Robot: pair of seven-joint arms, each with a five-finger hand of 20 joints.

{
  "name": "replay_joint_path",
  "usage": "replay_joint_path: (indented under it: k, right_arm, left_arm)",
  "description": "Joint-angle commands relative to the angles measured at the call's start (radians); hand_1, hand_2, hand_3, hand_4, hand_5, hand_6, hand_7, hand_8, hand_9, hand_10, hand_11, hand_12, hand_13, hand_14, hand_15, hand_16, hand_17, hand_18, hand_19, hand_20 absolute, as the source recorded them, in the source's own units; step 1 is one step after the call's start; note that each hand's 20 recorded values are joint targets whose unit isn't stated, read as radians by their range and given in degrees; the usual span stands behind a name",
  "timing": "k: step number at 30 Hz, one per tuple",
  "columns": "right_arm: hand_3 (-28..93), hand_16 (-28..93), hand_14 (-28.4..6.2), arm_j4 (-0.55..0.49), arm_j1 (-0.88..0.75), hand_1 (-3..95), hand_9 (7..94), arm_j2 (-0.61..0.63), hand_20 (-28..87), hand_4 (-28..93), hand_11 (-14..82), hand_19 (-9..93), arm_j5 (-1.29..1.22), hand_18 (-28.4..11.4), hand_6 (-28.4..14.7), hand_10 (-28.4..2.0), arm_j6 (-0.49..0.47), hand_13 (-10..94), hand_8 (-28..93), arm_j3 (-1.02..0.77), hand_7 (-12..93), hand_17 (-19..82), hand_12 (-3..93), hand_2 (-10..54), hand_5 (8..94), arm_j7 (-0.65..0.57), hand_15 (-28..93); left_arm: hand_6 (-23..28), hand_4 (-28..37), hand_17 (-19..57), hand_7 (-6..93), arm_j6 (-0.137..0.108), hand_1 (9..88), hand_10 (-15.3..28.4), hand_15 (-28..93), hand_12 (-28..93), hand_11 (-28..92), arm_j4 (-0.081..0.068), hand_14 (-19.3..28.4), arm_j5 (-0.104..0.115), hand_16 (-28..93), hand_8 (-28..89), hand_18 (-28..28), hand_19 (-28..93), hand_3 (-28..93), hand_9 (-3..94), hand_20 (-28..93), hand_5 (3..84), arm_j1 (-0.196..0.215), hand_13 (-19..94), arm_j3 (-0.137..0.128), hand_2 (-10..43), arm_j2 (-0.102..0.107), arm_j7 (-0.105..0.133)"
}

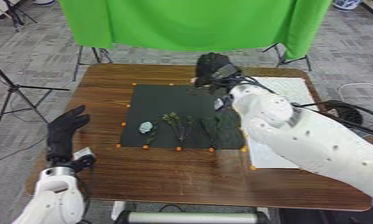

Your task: Arrange flowers

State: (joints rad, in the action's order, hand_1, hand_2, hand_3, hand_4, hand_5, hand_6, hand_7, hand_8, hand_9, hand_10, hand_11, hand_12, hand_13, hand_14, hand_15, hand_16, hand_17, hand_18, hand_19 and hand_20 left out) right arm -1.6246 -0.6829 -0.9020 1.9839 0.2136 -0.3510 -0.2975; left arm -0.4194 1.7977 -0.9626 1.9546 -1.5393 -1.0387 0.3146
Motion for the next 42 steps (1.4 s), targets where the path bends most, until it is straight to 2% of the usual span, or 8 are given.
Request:
replay_joint_path:
  k: [1,5,11,21,28,36,40,42]
  right_arm:
    - [61,29,-0.8,0.071,0.098,61.6,90.1,-0.279,56,-22,6.1,93,0.036,-11.8,1.0,-10.5,-0.087,94,3,0.056,25,68,35.8,-9.5,79.6,0.013,62]
    - [61,29,-0.9,0.147,0.116,61.4,90.2,-0.340,56,-22,6.0,93,0.047,-11.7,1.2,-10.4,-0.143,94,3,0.081,25,68,35.7,-9.5,79.4,0.004,62]
    - [62,29,-0.9,0.206,0.115,60.6,90.2,-0.390,57,-22,5.8,93,0.071,-11.9,1.7,-10.6,-0.257,94,3,0.088,25,68,35.6,-9.5,79.5,0.014,62]
    - [66,29,-1.0,0.237,0.053,58.6,89.5,-0.420,58,-24,5.1,93,0.088,-12.2,2.8,-10.2,-0.294,94,1,0.095,26,68,34.4,-9.5,79.1,-0.005,63]
    - [68,29,-1.1,0.292,0.023,57.5,88.7,-0.447,59,-25,5.1,93,0.124,-12.4,3.2,-9.6,-0.288,94,1,0.080,27,67,33.6,-9.5,78.1,-0.023,63]
    - [69,29,-1.3,0.326,0.006,56.8,87.6,-0.447,59,-24,4.6,93,0.136,-12.4,3.7,-9.3,-0.281,93,0,0.079,26,67,32.4,-9.5,76.7,-0.044,63]
    - [68,29,-1.4,0.332,-0.001,56.8,86.8,-0.446,59,-24,4.3,93,0.141,-12.5,3.5,-9.1,-0.284,93,0,0.075,26,67,32.1,-9.5,75.9,-0.047,63]
    - [68,29,-1.4,0.333,-0.005,56.7,85.9,-0.443,59,-23,3.8,93,0.140,-12.5,3.6,-8.8,-0.293,93,0,0.071,26,67,31.4,-9.5,75.2,-0.050,63]
  left_arm:
    - [-2.7,-27.9,4.7,17.8,-0.009,24.0,14.2,25,9,22,0.002,16.4,0.000,-5,-11,11.2,9,71,54.6,14,55.2,-0.034,41,0.022,17.7,0.001,0.001]
    - [-3.0,-28.1,4.7,17.9,-0.018,24.3,14.2,25,9,22,0.011,16.4,0.006,-5,-11,11.2,9,71,54.8,14,55.6,-0.021,41,0.016,18.9,0.005,-0.005]
    - [-3.3,-28.2,4.7,17.7,-0.023,23.5,14.2,25,9,22,0.025,16.5,0.017,-5,-11,11.1,9,70,54.7,14,55.6,-0.005,41,0.010,19.5,0.009,0.012]
    - [-0.5,-28.3,4.6,15.0,-0.016,14.7,14.3,24,9,21,0.018,16.5,0.029,-5,-9,11.1,9,67,53.7,14,52.9,-0.007,41,0.002,15.5,-0.007,0.013]
    - [-0.1,-28.3,4.4,13.9,0.043,13.2,13.9,22,9,20,-0.005,16.3,0.014,-4,-9,11.1,9,68,52.6,14,51.6,-0.033,40,0.008,10.7,-0.019,0.017]
    - [0.3,-28.3,4.2,13.0,0.068,11.7,13.8,21,10,18,-0.019,16.3,0.016,-3,-8,11.5,8,68,51.7,14,50.1,-0.035,40,-0.004,4.5,-0.027,0.024]
    - [0.4,-28.3,4.3,12.8,0.106,12.3,13.7,20,10,18,-0.033,16.4,0.007,-3,-8,11.5,8,69,51.6,14,49.8,-0.038,40,-0.017,-1.5,-0.034,0.026]
    - [0.4,-28.3,4.3,12.6,0.121,14.8,13.4,19,10,18,-0.037,16.5,-0.003,-2,-8,11.6,7,68,51.2,14,49.3,-0.040,40,-0.016,-7.9,-0.035,0.023]
